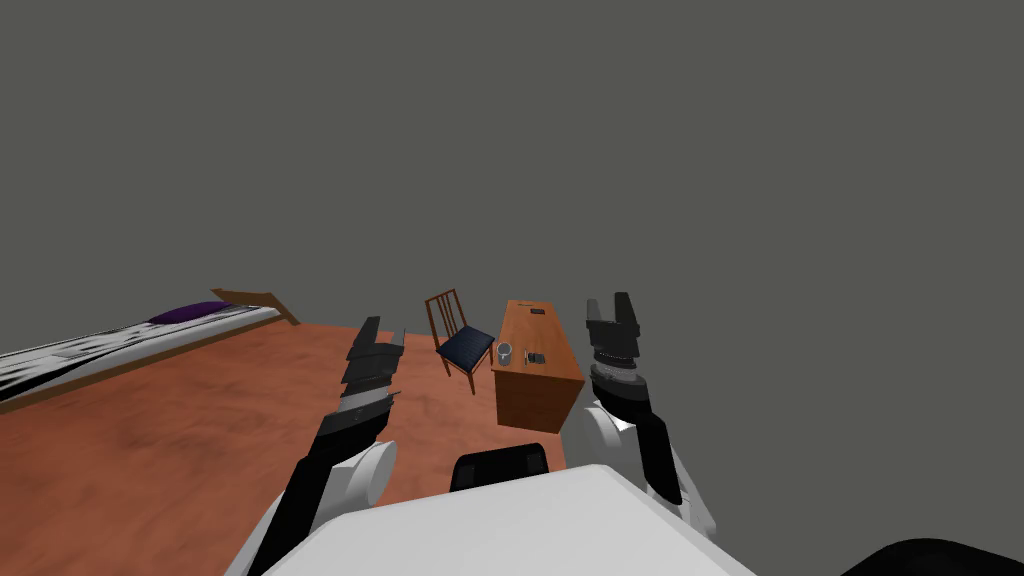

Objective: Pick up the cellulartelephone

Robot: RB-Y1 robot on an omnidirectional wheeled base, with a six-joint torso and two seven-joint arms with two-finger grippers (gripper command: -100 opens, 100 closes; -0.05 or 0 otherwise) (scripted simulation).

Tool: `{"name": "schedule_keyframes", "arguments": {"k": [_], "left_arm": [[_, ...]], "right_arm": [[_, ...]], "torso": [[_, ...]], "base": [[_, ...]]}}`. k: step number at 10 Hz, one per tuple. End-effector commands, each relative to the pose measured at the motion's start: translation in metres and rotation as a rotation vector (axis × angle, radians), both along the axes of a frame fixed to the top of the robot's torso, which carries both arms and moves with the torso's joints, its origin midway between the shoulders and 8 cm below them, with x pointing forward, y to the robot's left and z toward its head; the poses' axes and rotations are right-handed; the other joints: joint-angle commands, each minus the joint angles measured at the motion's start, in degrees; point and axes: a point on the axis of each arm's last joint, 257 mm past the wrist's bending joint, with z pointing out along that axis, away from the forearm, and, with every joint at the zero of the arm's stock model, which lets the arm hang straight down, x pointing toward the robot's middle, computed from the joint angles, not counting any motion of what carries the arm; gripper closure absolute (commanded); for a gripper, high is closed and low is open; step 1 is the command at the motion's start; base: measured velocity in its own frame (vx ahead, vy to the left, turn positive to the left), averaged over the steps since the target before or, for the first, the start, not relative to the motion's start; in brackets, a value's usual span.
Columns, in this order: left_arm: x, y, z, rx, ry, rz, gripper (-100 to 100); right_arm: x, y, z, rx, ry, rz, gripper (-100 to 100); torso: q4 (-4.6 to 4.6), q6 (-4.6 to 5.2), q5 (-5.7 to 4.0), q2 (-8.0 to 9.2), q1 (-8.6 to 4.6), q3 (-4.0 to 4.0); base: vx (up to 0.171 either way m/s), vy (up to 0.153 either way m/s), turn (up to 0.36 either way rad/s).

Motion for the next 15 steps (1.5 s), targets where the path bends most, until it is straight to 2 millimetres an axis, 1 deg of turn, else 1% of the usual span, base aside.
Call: {"name": "schedule_keyframes", "arguments": {"k": [1,4,6,8,10,11,13,14,15], "left_arm": [[0.0,0.0,0.0,0.0,0.0,0.0,0],[0.0,0.0,0.0,0.0,0.0,0.0,0],[0.0,0.0,0.0,0.0,0.0,0.0,0],[0.0,0.0,0.0,0.0,0.0,0.0,0],[0.0,0.0,0.0,0.0,0.0,0.0,0],[0.0,0.0,0.0,0.0,0.0,0.0,0],[0.0,0.0,0.0,0.0,0.0,0.0,0],[0.0,0.0,0.0,0.0,0.0,0.0,0],[0.0,0.0,0.0,0.0,0.0,0.0,0]], "right_arm": [[0.004,0.009,-0.009,-0.046,0.033,0.018,-100],[0.013,0.026,-0.035,-0.125,0.111,0.045,-100],[0.02,0.04,-0.063,-0.193,0.185,0.069,-100],[0.025,0.055,-0.1,-0.273,0.273,0.097,-100],[0.026,0.07,-0.145,-0.365,0.374,0.132,-100],[0.025,0.071,-0.146,-0.372,0.375,0.135,-100],[0.02,0.085,-0.199,-0.476,0.484,0.178,-100],[0.014,0.092,-0.224,-0.529,0.531,0.201,-100],[0.013,0.091,-0.23,-0.547,0.543,0.208,-100]], "torso": [[0.0,0.0,0.0,0.0,0.0,0.0],[0.11,0.0,0.03,0.49,0.12,0.28],[0.13,0.01,0.04,0.56,0.2,0.33],[0.15,0.01,0.03,0.67,0.15,0.39],[0.15,0.01,0.03,0.64,0.14,0.38],[0.14,0.0,0.03,0.62,0.16,0.37],[0.09,0.0,0.04,0.35,0.17,0.21],[0.08,-0.01,0.05,0.34,0.23,0.2],[0.09,-0.01,0.05,0.37,0.23,0.22]], "base": [[-0.048,0.025,-0.066],[-0.13,0.033,-0.07],[-0.151,0.053,-0.073],[-0.166,0.04,-0.066],[-0.159,0.037,-0.046],[-0.1,0.042,-0.006],[-0.079,0.05,-0.004],[-0.1,0.061,0.022],[-0.074,0.031,0.005]]}}
